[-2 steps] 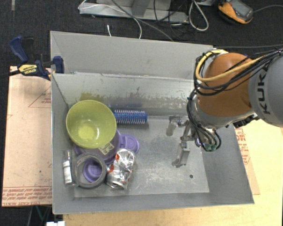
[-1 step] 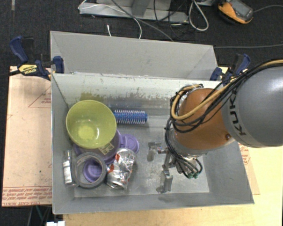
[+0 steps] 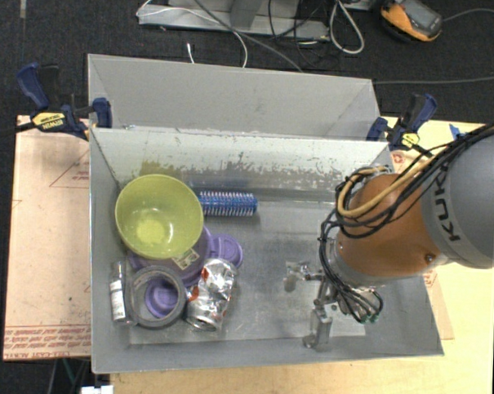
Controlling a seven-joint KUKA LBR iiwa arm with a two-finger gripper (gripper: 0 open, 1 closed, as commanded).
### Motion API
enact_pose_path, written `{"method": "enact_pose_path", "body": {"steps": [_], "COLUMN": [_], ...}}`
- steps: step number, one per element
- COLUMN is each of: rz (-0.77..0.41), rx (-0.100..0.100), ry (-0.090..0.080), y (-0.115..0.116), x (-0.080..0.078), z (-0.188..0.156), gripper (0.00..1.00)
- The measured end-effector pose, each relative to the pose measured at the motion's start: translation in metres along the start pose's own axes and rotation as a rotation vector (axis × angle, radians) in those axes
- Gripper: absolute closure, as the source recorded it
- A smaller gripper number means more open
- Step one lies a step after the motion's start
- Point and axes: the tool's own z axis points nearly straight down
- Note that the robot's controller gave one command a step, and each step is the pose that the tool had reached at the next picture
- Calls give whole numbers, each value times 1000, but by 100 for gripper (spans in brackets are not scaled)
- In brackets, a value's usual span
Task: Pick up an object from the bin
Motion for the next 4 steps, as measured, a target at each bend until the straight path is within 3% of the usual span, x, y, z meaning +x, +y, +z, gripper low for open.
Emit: {"method": "enact_pose_path", "body": {"steps": [1,2,3,4], "rz": [-97,-24,-88,-62], "rx": [-7,4,-10,5], "ry": [-11,-25,-19,-20], "y": [66,18,103,54], "x": [-29,-11,-50,-36], "z": [41,40,43,43], "gripper": [0,0,0,0]}}
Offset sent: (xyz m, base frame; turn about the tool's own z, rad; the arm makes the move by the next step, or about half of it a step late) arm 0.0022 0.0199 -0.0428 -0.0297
